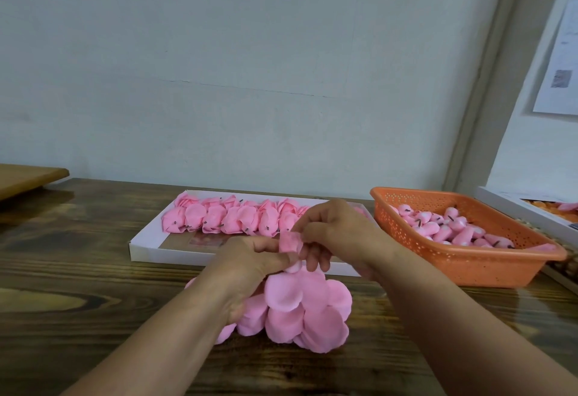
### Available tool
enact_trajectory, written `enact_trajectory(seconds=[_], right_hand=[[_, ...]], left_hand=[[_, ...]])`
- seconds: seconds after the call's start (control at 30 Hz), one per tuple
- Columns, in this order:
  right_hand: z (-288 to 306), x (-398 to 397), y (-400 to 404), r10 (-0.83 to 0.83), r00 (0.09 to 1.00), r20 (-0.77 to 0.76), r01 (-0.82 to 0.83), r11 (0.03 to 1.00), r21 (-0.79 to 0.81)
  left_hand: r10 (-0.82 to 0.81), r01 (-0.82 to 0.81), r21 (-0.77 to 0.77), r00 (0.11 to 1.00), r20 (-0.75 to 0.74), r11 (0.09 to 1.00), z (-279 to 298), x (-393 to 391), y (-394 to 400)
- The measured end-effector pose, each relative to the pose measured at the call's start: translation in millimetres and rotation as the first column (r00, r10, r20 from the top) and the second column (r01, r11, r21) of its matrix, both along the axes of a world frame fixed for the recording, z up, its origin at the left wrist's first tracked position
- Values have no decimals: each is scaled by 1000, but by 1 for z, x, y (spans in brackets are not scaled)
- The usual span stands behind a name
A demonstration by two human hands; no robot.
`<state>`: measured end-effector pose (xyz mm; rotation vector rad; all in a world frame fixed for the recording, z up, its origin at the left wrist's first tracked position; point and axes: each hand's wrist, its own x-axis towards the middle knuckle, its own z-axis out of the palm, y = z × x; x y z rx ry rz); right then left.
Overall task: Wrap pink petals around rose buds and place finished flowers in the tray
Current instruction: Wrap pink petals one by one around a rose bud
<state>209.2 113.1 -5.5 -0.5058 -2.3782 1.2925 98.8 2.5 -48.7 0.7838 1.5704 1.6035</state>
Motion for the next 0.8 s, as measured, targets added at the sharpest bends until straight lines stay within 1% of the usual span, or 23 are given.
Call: enact_trajectory(seconds=[0.13,0.2,0.27,0.37,0.43,0.47,0.53,0.67,0.73,0.8], right_hand=[[1,7,7,113,994,-3,-113,984,-137],[1,9,10,132,991,-9,-132,980,-150],[0,9,10,119,993,-18,-120,988,-95],[-2,6,8,59,997,-40,-56,995,82],[-2,5,9,59,998,-32,-52,980,192],[-3,5,9,66,998,-17,-61,974,220],[-3,4,11,86,996,20,-88,973,212],[-6,5,15,188,980,61,-193,977,90],[-7,5,16,224,973,62,-228,970,85],[-9,5,17,199,979,41,-202,974,102]], left_hand=[[-35,35,-8,999,-5,999,1,-3,-2],[-55,55,-19,998,-13,998,3,-3,-2],[-73,73,-26,997,-20,997,4,-2,-3],[-117,115,-46,992,-39,992,5,0,-4],[-126,123,-58,991,-53,991,5,0,-4],[-126,122,-62,990,-60,991,4,-1,-4],[-137,131,-74,987,-82,989,4,-1,-5],[-178,169,-87,979,-100,982,3,-2,-5],[-194,185,-94,976,-100,978,3,-2,-4],[-188,181,-90,979,-77,979,2,-3,-3]])
